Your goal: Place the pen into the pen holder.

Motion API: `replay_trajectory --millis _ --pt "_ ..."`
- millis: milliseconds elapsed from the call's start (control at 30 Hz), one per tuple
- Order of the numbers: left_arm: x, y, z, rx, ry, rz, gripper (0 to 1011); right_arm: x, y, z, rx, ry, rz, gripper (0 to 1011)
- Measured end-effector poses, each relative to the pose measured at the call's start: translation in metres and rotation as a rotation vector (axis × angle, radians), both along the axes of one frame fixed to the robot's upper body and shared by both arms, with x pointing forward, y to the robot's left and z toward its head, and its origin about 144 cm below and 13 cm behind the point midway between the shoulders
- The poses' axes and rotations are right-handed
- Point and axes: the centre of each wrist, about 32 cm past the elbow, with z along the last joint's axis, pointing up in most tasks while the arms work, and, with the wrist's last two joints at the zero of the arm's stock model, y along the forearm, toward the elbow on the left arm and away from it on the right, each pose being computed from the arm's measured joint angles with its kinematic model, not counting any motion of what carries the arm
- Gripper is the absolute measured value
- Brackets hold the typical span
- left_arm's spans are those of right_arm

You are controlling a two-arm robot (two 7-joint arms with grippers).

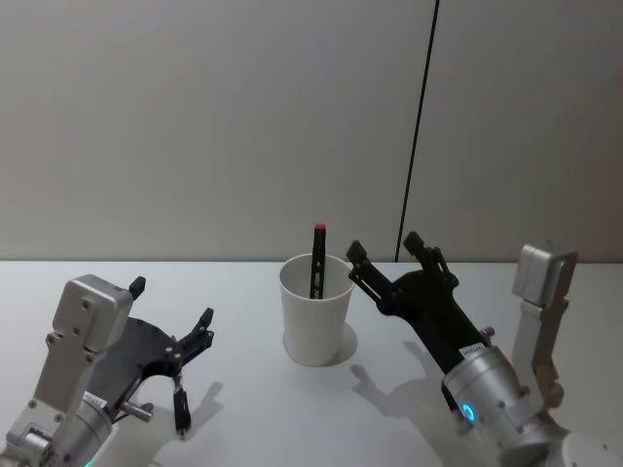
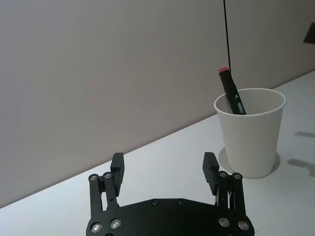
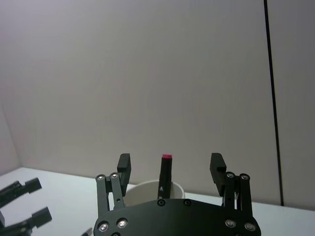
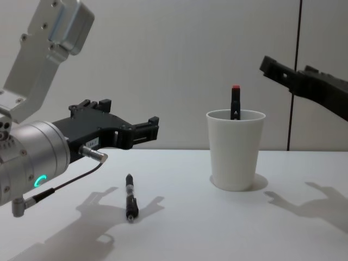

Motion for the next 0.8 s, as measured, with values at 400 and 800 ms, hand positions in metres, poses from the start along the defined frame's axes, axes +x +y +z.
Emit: replay_trajectory --millis 400,800 --pt "0.0 0.0 0.0 0.0 0.0 0.0 1003 -0.034 -0.011 -0.001 -0.14 0.078 -0.069 1001" --pt "0.0 0.0 0.0 0.0 0.0 0.0 1004 -0.063 -0.017 0.001 -0.26 0.131 -0.129 1001"
